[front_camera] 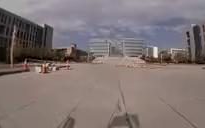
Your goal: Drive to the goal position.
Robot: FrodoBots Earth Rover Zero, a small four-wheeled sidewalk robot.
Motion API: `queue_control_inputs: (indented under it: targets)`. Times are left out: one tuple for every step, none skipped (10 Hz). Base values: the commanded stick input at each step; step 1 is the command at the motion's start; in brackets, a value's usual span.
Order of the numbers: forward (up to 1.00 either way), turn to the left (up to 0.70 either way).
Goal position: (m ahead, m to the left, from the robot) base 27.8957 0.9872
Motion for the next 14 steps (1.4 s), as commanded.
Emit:
queue_control_inputs:
  targets:
    - [0.00,0.00]
    - [0.00,0.00]
    - [0.00,0.00]
    - [0.00,0.00]
    - [0.00,0.00]
    - [0.00,0.00]
    - [0.00,0.00]
    - [0.00,0.00]
    - [0.00,0.00]
    - [0.96,0.00]
    - [1.00,0.00]
    - [1.00,0.00]
    - [1.00,0.00]
    - [1.00,0.00]
